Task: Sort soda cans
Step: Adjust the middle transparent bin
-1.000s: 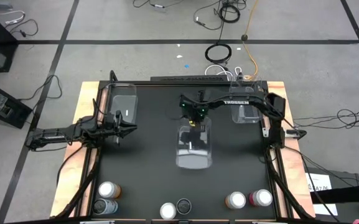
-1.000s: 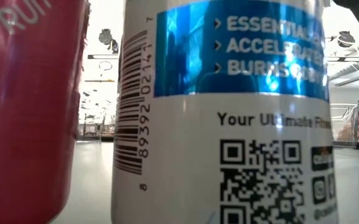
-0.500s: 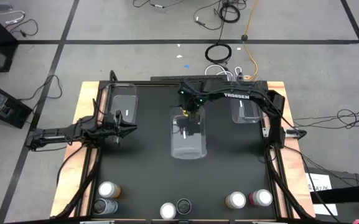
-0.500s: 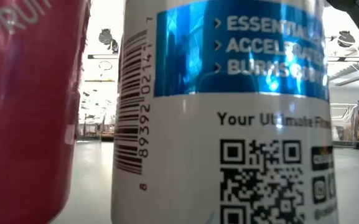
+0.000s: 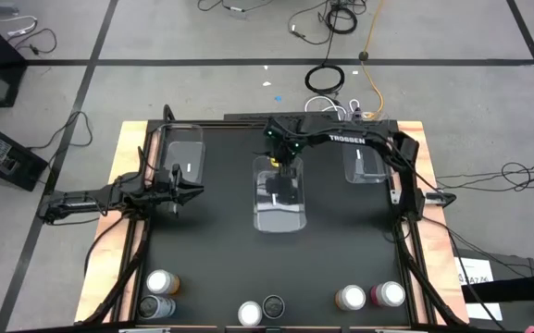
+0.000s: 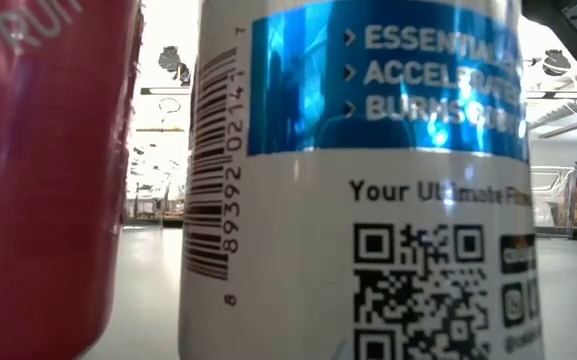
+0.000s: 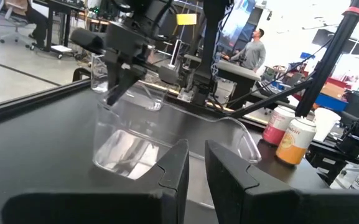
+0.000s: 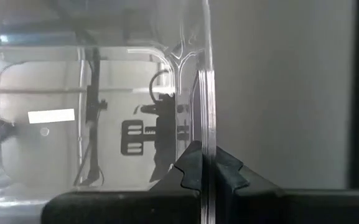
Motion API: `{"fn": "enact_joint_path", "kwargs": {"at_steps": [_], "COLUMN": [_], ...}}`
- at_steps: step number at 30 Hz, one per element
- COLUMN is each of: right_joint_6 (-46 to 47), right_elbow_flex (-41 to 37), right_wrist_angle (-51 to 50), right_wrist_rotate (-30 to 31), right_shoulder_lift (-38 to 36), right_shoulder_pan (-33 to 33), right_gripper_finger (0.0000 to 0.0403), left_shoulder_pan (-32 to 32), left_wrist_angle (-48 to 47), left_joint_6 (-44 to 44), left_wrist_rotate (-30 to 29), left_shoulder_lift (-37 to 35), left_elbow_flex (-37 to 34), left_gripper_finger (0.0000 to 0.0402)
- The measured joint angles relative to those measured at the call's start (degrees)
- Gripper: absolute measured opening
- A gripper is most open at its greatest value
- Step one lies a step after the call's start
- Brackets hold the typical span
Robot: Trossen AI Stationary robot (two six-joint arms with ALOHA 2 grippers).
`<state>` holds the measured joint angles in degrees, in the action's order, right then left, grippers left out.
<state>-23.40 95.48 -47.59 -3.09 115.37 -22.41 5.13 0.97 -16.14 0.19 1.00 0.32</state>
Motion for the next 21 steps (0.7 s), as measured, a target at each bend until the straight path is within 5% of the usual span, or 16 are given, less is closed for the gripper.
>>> {"fn": "enact_joint_path", "kwargs": {"at_steps": [21], "right_joint_6": [-1.3], "right_elbow_flex": [0.0], "right_wrist_angle": [2.6], "right_wrist_rotate": [0.4], "right_shoulder_lift": [0.0], "right_shoulder_pan": [-1.2], "right_gripper_finger": [0.0], "left_shoulder_pan": [0.0], "left_wrist_angle": [0.0], "left_joint_6": [0.0], "left_wrist_rotate": [0.0], "left_shoulder_lift": [0.0], "left_elbow_flex": [0.0], "left_gripper_finger": [0.0063]}}
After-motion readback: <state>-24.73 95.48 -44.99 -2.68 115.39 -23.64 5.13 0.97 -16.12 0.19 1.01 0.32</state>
